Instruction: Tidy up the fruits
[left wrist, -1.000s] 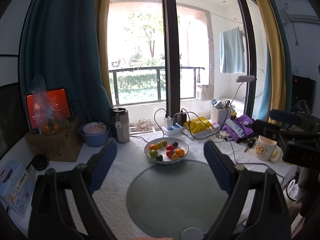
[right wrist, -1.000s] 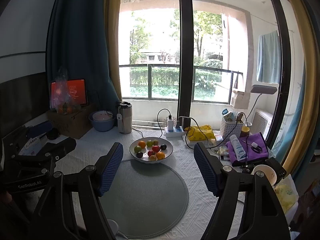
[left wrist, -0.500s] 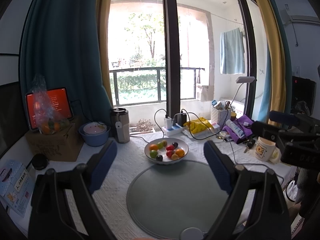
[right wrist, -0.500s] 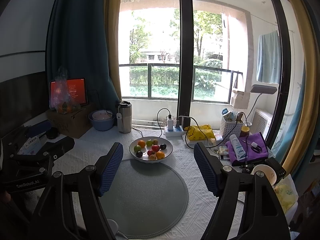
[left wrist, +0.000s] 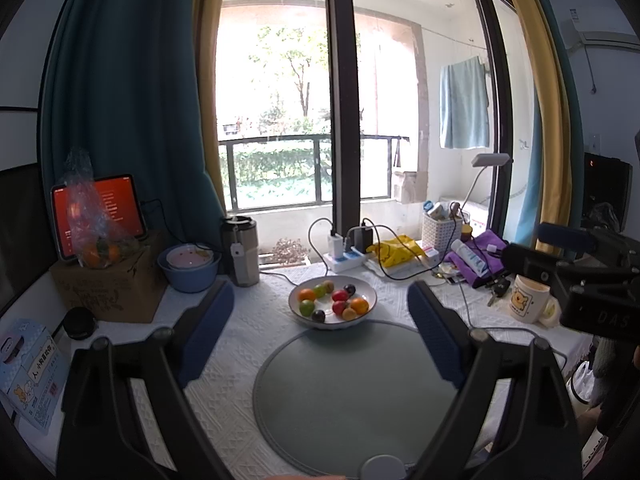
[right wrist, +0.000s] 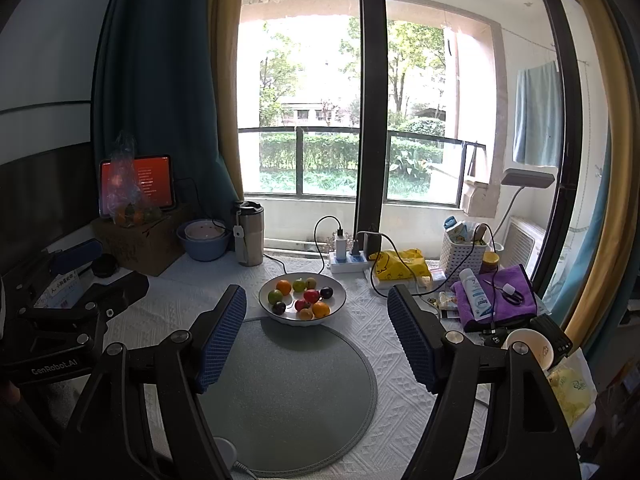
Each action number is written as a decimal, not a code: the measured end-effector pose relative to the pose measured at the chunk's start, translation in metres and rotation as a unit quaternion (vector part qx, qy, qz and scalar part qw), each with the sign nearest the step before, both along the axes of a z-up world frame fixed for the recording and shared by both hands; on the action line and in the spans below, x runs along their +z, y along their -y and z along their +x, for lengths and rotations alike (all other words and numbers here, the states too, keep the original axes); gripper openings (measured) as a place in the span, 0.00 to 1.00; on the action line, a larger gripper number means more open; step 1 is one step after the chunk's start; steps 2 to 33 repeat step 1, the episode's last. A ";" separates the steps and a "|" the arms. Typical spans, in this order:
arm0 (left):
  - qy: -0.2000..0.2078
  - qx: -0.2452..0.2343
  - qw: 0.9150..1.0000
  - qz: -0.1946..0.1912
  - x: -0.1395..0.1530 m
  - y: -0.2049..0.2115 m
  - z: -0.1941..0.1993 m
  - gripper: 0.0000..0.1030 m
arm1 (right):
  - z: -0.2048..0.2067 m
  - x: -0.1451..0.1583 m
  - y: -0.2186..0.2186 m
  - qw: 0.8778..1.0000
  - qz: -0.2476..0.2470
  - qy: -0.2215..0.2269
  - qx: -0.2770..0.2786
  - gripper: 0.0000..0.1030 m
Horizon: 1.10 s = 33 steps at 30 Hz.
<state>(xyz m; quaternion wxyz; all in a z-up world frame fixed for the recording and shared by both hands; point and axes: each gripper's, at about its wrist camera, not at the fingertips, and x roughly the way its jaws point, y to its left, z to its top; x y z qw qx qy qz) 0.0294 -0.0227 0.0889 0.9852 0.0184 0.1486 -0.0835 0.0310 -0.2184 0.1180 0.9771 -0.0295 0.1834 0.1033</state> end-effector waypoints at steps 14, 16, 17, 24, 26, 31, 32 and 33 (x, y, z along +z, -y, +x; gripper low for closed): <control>0.000 0.000 1.000 0.000 0.000 0.001 0.000 0.87 | 0.000 0.000 0.000 1.000 0.000 0.000 0.000 0.74; 0.000 0.000 1.000 0.000 0.000 0.001 0.000 0.87 | 0.000 0.000 0.000 1.000 0.000 0.000 0.000 0.74; 0.000 0.000 1.000 0.000 0.000 0.001 0.000 0.87 | 0.000 0.000 0.000 1.000 0.000 0.000 0.000 0.74; 0.000 0.000 1.000 0.000 0.000 0.001 0.000 0.87 | 0.000 0.000 0.000 1.000 0.000 0.000 0.000 0.74; 0.000 0.000 1.000 0.000 0.000 0.001 0.000 0.87 | 0.000 0.000 0.000 1.000 0.000 0.000 0.000 0.74; 0.000 0.000 1.000 0.000 0.000 0.001 0.000 0.87 | 0.000 0.000 0.000 1.000 0.000 0.000 0.000 0.74; 0.000 0.000 1.000 0.000 0.000 0.001 0.000 0.87 | 0.000 0.000 0.000 1.000 0.000 0.000 0.000 0.74; 0.000 0.000 1.000 0.000 0.000 0.001 0.000 0.87 | 0.000 0.000 0.000 1.000 0.000 0.000 0.000 0.74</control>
